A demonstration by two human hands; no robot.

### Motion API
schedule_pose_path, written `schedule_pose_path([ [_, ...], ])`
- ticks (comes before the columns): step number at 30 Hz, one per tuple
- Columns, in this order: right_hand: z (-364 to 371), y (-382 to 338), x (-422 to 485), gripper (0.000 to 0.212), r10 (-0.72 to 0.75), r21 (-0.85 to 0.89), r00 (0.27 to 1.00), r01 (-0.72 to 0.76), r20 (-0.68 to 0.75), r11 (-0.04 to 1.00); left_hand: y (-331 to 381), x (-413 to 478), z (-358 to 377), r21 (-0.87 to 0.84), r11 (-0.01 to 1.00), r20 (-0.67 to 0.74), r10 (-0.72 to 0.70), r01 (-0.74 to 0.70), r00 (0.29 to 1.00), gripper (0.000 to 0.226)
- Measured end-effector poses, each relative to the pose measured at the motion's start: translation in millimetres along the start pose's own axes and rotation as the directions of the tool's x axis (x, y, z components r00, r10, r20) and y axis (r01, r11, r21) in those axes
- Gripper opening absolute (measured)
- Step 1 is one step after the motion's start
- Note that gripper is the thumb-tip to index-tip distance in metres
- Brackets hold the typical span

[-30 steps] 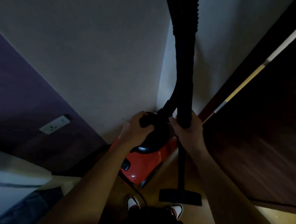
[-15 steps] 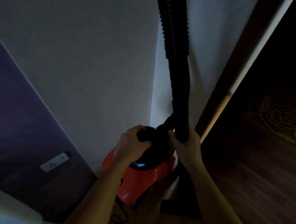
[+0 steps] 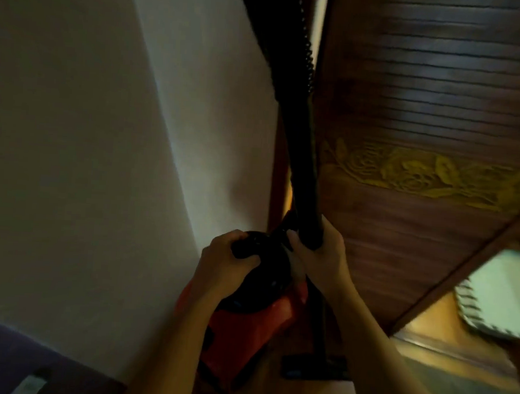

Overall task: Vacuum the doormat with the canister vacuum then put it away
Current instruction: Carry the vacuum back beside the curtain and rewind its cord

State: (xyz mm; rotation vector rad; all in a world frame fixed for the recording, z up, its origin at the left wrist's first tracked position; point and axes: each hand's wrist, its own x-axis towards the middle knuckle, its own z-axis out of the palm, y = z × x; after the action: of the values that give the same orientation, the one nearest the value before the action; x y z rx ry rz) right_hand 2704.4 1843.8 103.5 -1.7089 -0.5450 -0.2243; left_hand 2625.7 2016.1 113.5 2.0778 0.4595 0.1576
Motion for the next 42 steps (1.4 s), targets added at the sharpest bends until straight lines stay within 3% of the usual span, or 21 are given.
schedule_pose_path([
  [2, -19, 1, -15, 0.009, 0.008, -0.024, 1.000, -0.009, -0.027, 1.000, 7, -1, 15, -0.027, 0.999, 0.074, 0.032, -0.030, 0.997, 0.021],
  [3, -30, 3, -24, 0.009, 0.020, -0.041, 0.999, -0.022, -0.051, 0.999, 11, -2, 23, -0.039, 0.998, 0.106, 0.062, -0.058, 0.992, 0.020],
  [13, -169, -15, -118, 0.043, 0.003, -0.308, 0.916, -0.138, -0.400, 0.942, 76, -46, 134, -0.126, 0.965, 0.442, 0.262, -0.230, 0.858, 0.020],
  [19, -259, -20, -202, 0.044, -0.005, -0.350, 0.796, -0.261, -0.605, 0.900, 135, -105, 211, -0.185, 0.939, 0.584, 0.343, -0.292, 0.736, 0.018],
  [22, -303, -27, -246, 0.025, -0.042, -0.364, 0.729, -0.291, -0.683, 0.885, 159, -134, 259, -0.153, 0.927, 0.650, 0.356, -0.343, 0.671, 0.019],
  [25, -350, -35, -289, 0.014, -0.060, -0.346, 0.659, -0.313, -0.750, 0.885, 182, -167, 308, -0.168, 0.913, 0.701, 0.375, -0.371, 0.607, 0.024],
  [30, -425, -42, -347, 0.016, -0.086, -0.324, 0.567, -0.335, -0.819, 0.885, 220, -225, 380, -0.170, 0.903, 0.773, 0.371, -0.395, 0.514, 0.018],
  [36, -493, -58, -393, 0.051, -0.103, -0.290, 0.520, -0.292, -0.848, 0.911, 259, -286, 448, -0.217, 0.886, 0.821, 0.393, -0.409, 0.415, 0.016],
  [39, -522, -67, -413, 0.045, -0.108, -0.251, 0.453, -0.268, -0.885, 0.930, 276, -310, 479, -0.246, 0.878, 0.831, 0.409, -0.409, 0.378, 0.014],
  [42, -550, -69, -428, 0.026, -0.134, -0.247, 0.392, -0.255, -0.910, 0.935, 288, -331, 514, -0.273, 0.857, 0.833, 0.438, -0.438, 0.339, 0.024],
])
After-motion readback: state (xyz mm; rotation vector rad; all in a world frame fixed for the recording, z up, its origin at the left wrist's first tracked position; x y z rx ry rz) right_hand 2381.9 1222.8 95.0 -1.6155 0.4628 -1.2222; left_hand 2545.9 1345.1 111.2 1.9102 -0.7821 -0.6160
